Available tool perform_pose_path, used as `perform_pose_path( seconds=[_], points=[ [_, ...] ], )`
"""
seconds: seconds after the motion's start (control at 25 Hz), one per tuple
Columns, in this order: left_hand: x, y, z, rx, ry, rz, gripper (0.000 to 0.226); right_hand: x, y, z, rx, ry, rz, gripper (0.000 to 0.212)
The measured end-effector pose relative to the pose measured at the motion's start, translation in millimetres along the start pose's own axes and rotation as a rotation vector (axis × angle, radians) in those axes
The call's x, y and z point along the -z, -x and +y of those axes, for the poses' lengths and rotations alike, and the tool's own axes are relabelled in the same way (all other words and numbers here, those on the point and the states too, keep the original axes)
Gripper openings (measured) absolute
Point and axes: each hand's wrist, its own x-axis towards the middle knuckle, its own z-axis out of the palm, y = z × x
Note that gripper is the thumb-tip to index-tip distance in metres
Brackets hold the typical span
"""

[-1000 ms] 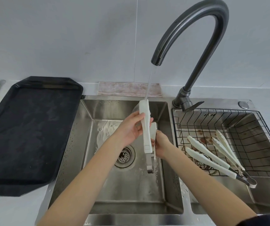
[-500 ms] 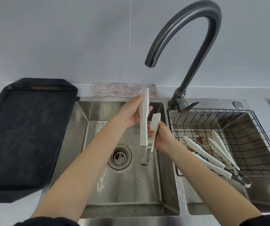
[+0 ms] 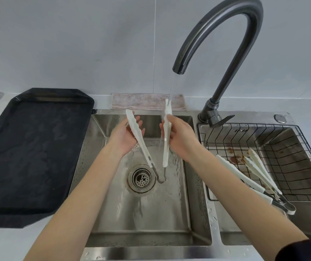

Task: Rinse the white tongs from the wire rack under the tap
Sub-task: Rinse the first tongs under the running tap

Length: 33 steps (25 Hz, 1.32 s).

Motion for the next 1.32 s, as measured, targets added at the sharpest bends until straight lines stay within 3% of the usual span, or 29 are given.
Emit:
perform_pose_path(
  seconds=[0.2, 0.32, 0.4, 0.56, 0.72, 0.84, 1.08, 1.32],
  points=[
    [5.0, 14.5, -1.3, -0.014, -0.051, 0.013, 0.022, -15.2, -9.6, -3.5, 0.121, 0.159, 0.031, 0.019],
    [7.6, 19.3, -3.4, -0.04, -0.259, -0.036, 0.013, -9.5, -17.7, -3.1, 0.133, 0.133, 0.077, 0.022],
    [13.2, 19.9, -8.3, -0.036, -0.417, -0.075, 0.027, -4.7, -22.0, 1.2, 0.113, 0.16, 0.12, 0.026],
    [25.3, 16.0, -24.4, -0.042, -0.626, -0.097, 0.056, 10.2, -33.2, 23.5, 0.009, 0.257, 0.152, 0.035],
    [38.5, 8.5, -40.9, -0.024, -0.696, 0.01, 0.065, 28.2, -46.4, 49.8, -0.139, 0.325, 0.21, 0.018],
    [51.2, -4.8, -54.3, 0.031, -0.725, 0.069, 0.067, 37.7, -56.3, 67.4, -0.24, 0.323, 0.246, 0.014],
    [72.7, -32.6, -80.4, 0.129, -0.693, 0.204, 0.061, 51.6, -64.9, 90.7, -0.42, 0.289, 0.291, 0.026],
    [86.5, -45.3, -108.0, 0.23, -0.702, 0.298, 0.054, 57.1, -55.9, 102.2, -0.553, 0.228, 0.337, 0.017]
  ],
)
